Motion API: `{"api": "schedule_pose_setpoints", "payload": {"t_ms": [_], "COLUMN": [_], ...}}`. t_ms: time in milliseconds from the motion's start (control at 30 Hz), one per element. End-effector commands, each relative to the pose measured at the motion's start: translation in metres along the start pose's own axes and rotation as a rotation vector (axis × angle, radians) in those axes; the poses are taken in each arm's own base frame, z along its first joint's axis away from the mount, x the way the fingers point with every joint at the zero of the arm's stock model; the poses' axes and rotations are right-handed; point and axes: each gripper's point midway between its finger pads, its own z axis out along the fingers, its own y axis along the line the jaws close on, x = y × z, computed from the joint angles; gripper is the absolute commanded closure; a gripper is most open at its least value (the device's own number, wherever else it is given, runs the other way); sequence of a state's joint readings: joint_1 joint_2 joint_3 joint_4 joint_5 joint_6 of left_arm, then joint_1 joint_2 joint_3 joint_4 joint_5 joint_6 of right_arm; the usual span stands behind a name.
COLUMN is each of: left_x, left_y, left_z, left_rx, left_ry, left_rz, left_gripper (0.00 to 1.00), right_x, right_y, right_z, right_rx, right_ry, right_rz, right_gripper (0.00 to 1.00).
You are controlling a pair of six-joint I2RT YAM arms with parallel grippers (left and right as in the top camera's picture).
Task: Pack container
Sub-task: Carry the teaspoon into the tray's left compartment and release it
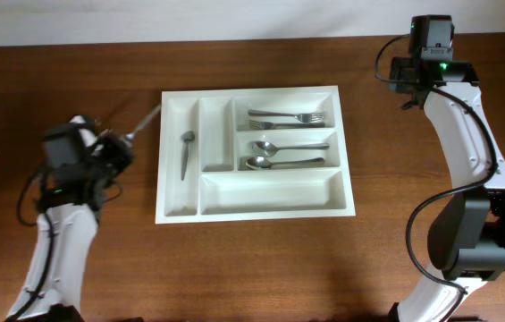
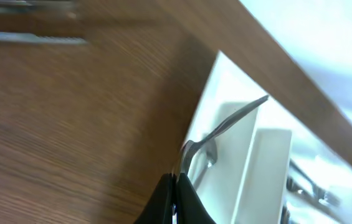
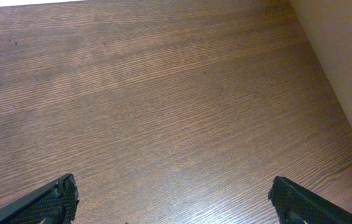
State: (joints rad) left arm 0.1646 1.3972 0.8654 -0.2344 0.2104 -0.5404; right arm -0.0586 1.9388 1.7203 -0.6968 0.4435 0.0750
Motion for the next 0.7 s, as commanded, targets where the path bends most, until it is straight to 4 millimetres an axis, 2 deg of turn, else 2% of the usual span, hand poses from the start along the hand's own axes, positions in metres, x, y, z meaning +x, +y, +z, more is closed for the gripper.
{"api": "schedule_pose_setpoints", "payload": {"t_ms": [0,167,400,667], "left_x": [0.004,0.020,0.030,0.058], "left_y": [-0.005,-0.018,-0.020,-0.003], "left_z": [-0.001,-0.001,-0.001,0.033], "left_rx": [-0.106,-0.204,-0.306,-0.364], "left_ry": [-0.060,-0.099,-0.139,-0.039], "left_rz": [0.035,0.134,0.213,0.245], "left_gripper": [0.98,0.98,0.98,0.98], "right_x": [-0.003,-0.003,-0.003,-0.003], "right_y": [-0.006,-0.006,-0.006,-0.006], "right_z": [-0.002,-0.002,-0.002,-0.002], "right_rx": [0.009,0.009,0.009,0.009], "right_ry": [-0.008,-0.008,-0.008,-0.008], "right_rz": [0.020,0.020,0.020,0.020], "right_gripper": [0.01,0.01,0.01,0.01]}}
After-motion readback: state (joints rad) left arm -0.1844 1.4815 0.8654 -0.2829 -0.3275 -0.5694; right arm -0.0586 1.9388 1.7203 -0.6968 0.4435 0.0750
